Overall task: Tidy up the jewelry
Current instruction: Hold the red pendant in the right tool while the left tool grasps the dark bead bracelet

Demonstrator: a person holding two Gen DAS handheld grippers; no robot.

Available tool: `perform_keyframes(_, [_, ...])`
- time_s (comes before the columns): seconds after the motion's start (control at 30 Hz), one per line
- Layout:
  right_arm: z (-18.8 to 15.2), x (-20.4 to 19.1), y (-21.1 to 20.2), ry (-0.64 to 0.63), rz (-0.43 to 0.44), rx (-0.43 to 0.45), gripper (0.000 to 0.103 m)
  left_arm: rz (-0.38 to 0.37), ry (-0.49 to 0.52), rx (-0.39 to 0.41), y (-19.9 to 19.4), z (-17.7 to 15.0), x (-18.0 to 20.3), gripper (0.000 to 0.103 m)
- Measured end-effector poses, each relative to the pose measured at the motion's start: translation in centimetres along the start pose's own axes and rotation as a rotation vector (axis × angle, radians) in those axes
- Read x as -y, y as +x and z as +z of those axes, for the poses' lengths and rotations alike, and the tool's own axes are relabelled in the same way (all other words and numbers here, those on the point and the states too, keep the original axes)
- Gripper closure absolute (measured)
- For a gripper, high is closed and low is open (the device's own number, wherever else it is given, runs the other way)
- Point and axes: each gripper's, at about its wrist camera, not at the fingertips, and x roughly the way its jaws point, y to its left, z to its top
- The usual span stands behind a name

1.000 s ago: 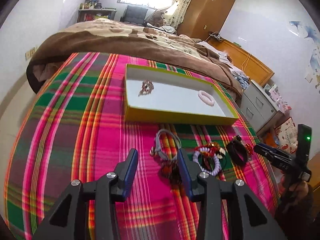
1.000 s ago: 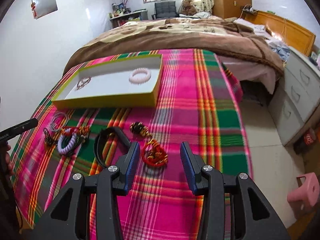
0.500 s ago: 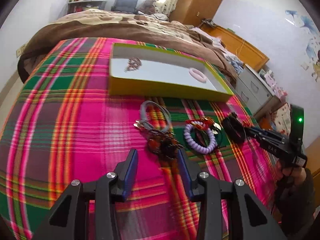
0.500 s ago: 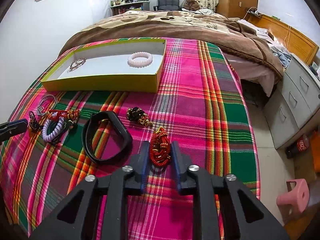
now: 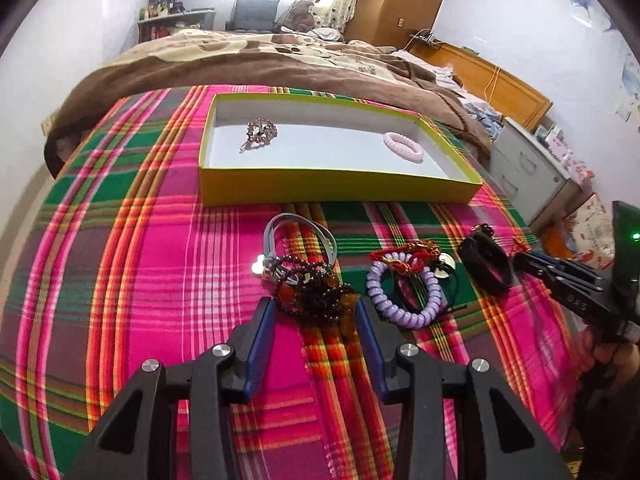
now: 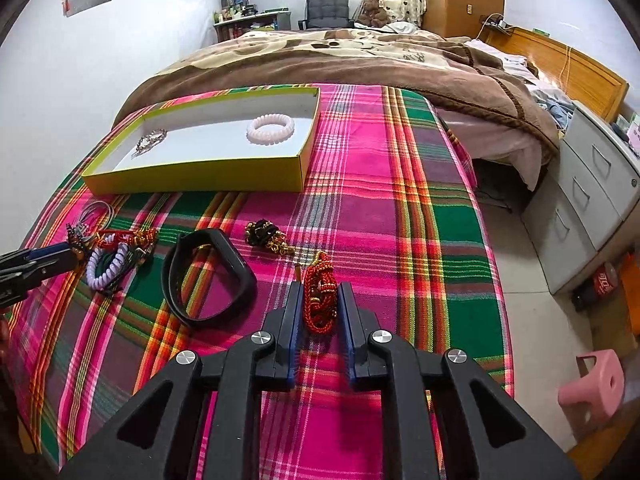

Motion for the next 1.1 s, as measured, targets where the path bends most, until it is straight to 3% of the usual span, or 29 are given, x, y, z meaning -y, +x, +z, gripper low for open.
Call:
perform_keyframes(0.13, [0.0,-0.2,-0.2,-0.008,-0.002,0.007,0.086,0.081,0.019,0.061,-0.6,0.1,0.3,0.062])
perform_keyframes(0.27, [0.0,-0.4,-0.3,-0.010,0.005,0.010,0.086,0.069,-0.027,0.060,-0.5,0.3,-0.5,0.060])
perform_keyframes(0.37, [0.0,-0.4,-0.2,-0.008,0.009,0.009,0.086,0.067,-0.058,0.033,0.2,0.4,-1.1,0.050])
perform_keyframes(0.43, [-0.1,-0.4,-0.1,-0.005,0.012,0.007,0.086,0.089,-0.064,0.050,0.3,0.6,-1.1,0.050])
perform_keyframes(0.53, [-0.1,-0.3,0.0,-0.005,0.013,0.006,0.086,0.048,-0.070,0.047,0.5,0.9,-1.0,0.050])
perform_keyframes(0.7, [-0.1,-0.3,0.0,-0.008,0.012,0.005,0.086,0.053,-0.067,0.060,0.9,1.2,-0.7,0.050])
perform_keyframes(0.87, [-0.2,-0.4,0.1,-0.011,0.011,0.005,0.086,0.091,-0.060,0.044,1.3,1.2,-0.6,0.050])
perform_keyframes(0.97, [-0.2,-0.3,0.1,-0.010,0.011,0.006,0.086,0.110,-0.051,0.043,1.3,1.2,-0.4,0.055])
perform_keyframes(1.1, [-0.1,-0.3,0.2,-0.008,0.012,0.005,0.086,0.109,-0.051,0.044,1.2,1.1,-0.7,0.069])
